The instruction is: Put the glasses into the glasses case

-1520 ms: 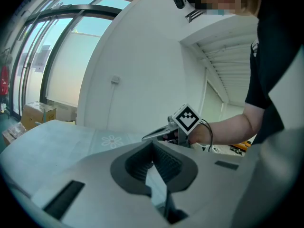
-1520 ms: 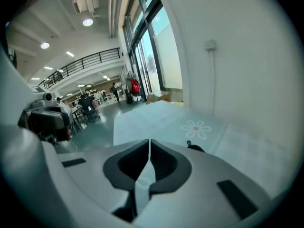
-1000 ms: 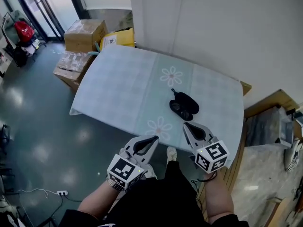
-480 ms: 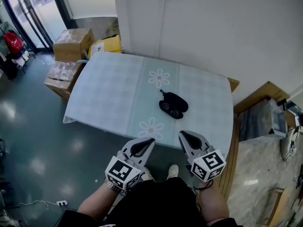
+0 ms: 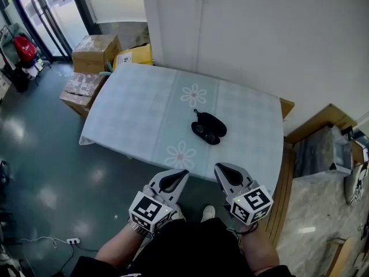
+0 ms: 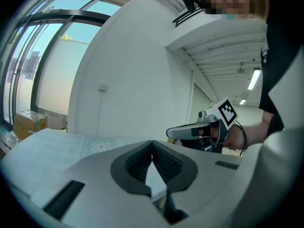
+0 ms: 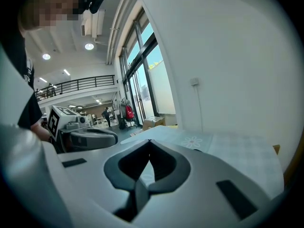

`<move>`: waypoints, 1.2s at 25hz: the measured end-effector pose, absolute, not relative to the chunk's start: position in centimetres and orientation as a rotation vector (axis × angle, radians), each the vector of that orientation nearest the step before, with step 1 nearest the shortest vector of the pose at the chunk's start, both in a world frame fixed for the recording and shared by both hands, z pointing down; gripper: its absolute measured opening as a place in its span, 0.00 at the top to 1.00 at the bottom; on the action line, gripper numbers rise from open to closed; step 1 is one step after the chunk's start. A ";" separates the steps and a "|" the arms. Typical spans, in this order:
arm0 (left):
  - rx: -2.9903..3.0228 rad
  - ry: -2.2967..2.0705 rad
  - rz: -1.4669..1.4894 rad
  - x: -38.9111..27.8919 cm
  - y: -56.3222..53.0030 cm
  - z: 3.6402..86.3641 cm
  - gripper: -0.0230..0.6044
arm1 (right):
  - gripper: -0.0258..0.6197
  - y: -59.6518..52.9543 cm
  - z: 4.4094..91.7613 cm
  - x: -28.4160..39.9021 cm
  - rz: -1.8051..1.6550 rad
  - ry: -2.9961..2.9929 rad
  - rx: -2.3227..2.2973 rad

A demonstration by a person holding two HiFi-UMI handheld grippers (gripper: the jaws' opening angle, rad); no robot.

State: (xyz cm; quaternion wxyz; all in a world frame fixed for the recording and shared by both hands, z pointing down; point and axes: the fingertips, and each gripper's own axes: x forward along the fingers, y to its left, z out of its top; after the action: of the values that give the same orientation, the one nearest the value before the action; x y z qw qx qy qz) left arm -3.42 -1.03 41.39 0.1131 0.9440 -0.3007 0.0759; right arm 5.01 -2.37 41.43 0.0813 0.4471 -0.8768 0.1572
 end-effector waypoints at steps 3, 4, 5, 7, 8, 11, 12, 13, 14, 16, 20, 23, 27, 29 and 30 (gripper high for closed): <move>2.763 -0.914 0.229 -2.4 -0.2 41.3 0.92 | 0.92 -1.6 41.5 5.6 0.476 -2.644 1.284; 2.760 -0.926 0.231 -2.0 0.1 41.2 0.92 | 0.92 -1.4 41.5 5.8 0.476 -2.652 1.268; 2.757 -0.938 0.233 -1.6 0.4 41.2 0.92 | 0.92 -1.1 41.4 6.1 0.475 -2.660 1.253; 2.751 -0.962 0.235 -0.9 1.0 41.1 0.92 | 0.92 -0.6 41.3 6.7 0.472 -2.675 1.227; 2.748 -0.973 0.237 -0.4 1.2 41.0 0.92 | 0.92 -0.4 41.2 7.1 0.470 -2.683 1.215; 2.739 -0.999 0.243 0.7 1.9 41.0 0.92 | 0.92 0.1 41.2 8.1 0.470 -2.701 1.188; 2.736 -1.008 0.244 1.0 2.2 41.0 0.92 | 0.92 0.3 41.2 8.4 0.473 -2.707 1.180; 2.733 -1.017 0.245 1.3 2.3 41.1 0.92 | 0.92 0.4 41.3 8.7 0.476 -2.712 1.173; 2.730 -1.026 0.247 1.5 2.5 41.1 0.92 | 0.92 0.5 41.3 8.9 0.479 -2.717 1.166; 2.724 -1.041 0.251 2.0 2.8 41.1 0.92 | 0.92 0.8 41.3 9.2 0.481 -2.727 1.150; 2.715 -1.065 0.253 2.8 3.5 41.1 0.92 | 0.92 1.3 41.3 9.8 0.476 -2.742 1.121; 2.713 -1.080 0.254 3.3 3.9 41.1 0.92 | 0.92 1.7 41.3 10.2 0.471 -2.748 1.102; 2.708 -1.097 0.248 3.6 4.1 41.1 0.92 | 0.92 1.9 41.5 10.5 0.464 -2.751 1.082; 2.705 -1.105 0.247 3.9 4.2 41.1 0.92 | 0.92 1.9 41.5 10.8 0.464 -2.754 1.077; 2.704 -1.109 0.247 3.9 4.2 41.1 0.92 | 0.92 1.9 41.4 10.9 0.463 -2.755 1.075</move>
State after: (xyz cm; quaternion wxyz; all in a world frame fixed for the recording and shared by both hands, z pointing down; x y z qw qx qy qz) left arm 3.93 4.25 41.09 0.1042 0.9170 -0.3759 0.0837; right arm 10.85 1.92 41.42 0.0740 0.3581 -0.9179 0.1543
